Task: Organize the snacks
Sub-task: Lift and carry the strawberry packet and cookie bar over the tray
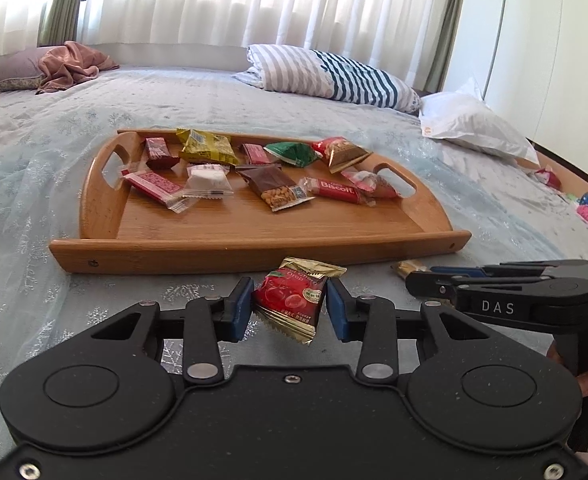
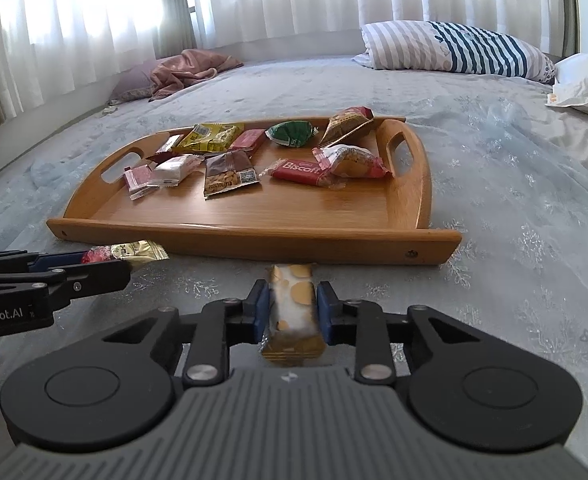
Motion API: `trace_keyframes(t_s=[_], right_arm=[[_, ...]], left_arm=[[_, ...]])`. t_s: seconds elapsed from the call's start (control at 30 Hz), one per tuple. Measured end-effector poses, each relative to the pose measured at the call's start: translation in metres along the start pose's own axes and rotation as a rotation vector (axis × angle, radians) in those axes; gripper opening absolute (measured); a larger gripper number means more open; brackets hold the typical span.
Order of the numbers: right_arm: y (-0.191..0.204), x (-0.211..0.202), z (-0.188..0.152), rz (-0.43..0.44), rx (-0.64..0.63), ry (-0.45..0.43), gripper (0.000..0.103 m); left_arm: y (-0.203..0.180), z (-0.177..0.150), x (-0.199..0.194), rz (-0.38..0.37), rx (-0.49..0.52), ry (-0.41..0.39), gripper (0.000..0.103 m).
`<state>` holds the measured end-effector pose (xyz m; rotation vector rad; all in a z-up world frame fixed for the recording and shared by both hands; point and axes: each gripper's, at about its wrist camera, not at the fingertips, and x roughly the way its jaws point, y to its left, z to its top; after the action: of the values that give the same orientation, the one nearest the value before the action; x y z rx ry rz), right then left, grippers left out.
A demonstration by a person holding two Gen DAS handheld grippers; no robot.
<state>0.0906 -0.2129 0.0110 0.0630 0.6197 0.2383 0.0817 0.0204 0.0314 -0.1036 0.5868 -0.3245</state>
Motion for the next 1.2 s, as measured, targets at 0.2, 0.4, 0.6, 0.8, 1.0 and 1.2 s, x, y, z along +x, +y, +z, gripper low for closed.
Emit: trace_keyframes(t_s=[0.2,0.4,0.6,0.8,1.0,1.2], right_arm=[[0.004,-0.004,0.0,0.004,0.002,-0.007,0.032],[0.005,-0.009,0.002,0.015,-0.006,-0.019,0.024],[0.007,-0.001,-0.004,0.014,0.0,0.019,0.046],[0.027,0.001,-0.008,-0.055,-0.099,0.011,0.028],[0.016,-0.005,0.003,0.024,-0.012,0.015,0.025],[0.023,-0.008,0.014,0.119,0.016,0.002,0.025]], left_arm=[[0.0,-0.001,-0.01,-0.002,0.001,-0.015,0.037],[0.003,-0.001,-0.015,-0.003,-0.017,-0.03,0.037],[0.002,-0.002,-0.019,-0.003,-0.013,-0.032,0.037],[0.002,-0.004,-0.017,0.009,-0.017,-0.02,0.037],[0.008,0.0,-0.025,0.005,-0.04,-0.042,0.037],[0.018,0.01,-0.028,0.037,-0.055,-0.064,0.037]])
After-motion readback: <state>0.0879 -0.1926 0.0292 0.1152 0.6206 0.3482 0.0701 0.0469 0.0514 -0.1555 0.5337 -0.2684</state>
